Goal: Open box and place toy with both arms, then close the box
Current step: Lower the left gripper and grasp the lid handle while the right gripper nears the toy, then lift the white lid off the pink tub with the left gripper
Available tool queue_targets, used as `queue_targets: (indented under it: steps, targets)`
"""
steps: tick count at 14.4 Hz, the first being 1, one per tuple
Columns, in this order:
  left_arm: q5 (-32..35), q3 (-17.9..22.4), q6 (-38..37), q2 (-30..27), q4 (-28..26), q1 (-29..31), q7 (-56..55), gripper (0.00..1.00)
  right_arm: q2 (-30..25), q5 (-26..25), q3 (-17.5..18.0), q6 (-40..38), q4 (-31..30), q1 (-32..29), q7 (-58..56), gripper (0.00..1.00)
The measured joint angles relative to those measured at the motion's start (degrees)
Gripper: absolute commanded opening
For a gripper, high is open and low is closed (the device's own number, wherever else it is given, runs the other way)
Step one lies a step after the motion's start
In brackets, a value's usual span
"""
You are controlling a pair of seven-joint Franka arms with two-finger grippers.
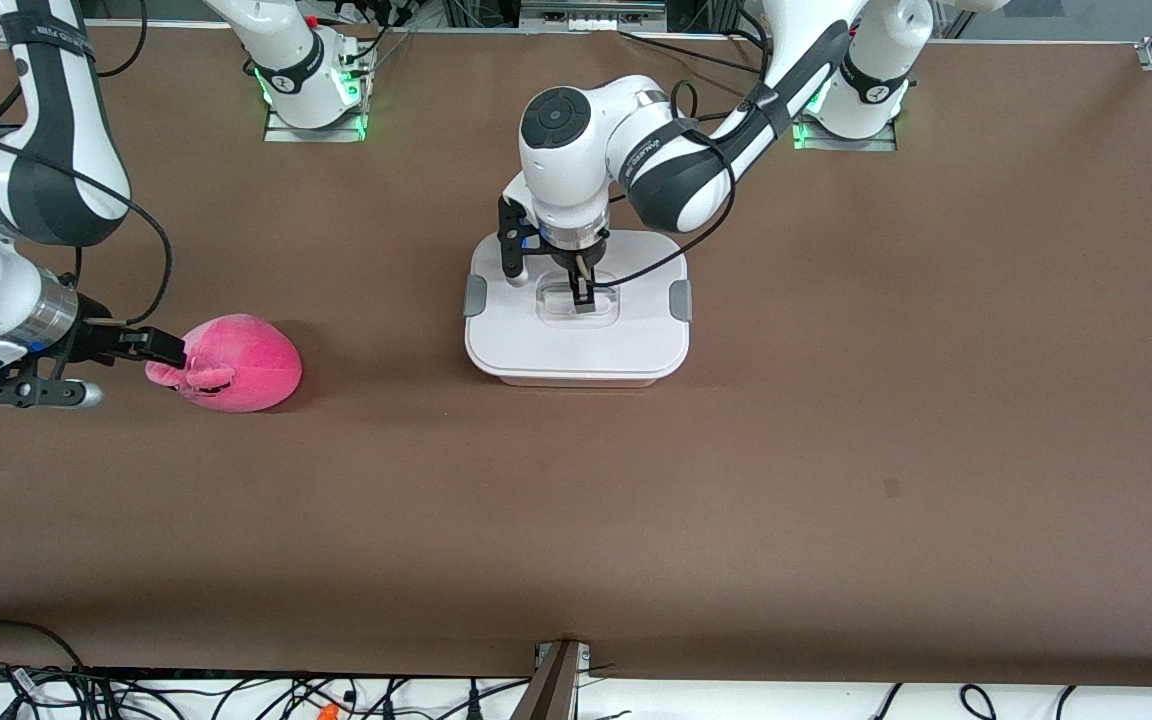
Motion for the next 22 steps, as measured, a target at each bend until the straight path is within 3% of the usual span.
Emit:
queue_targets:
  steps: [8,10,13,18,20,22]
  targets:
    - [0.0,0.0,-0.09,-0.87,0.88,0.13,3.36,0.0,2.71,0.0,0.17,4.27,-1.58,1.03,-0.01,1.0]
    - [-1.3,-0.02,-1.18,-2.99,1.38,0.22,3.85,0.0,3.81,-0.01,0.17,5.12,-1.6,1.27,-0.1,1.0]
    - [-6.03,0.05,-8.75,-8.49,2.4,1.24,6.71,0.0,4.78,-0.01,0.2,5.56,-1.6,2.3,-0.1,1.0]
    - [-10.61,0.53,-23.18,-14.7,3.94,15.89,24.08,0.0,5.49,-0.01,0.16,5.91,-1.61,2.64,-0.11,0.98]
    - [-10.8,0.75,-25.99,-14.77,4.34,23.05,33.9,0.0,6.02,-0.01,0.13,5.9,-1.63,2.63,-0.11,0.87]
    - [-10.84,0.96,-26.92,-14.62,4.32,28.72,41.47,0.0,6.39,-0.01,0.09,5.86,-1.64,2.62,-0.15,0.55]
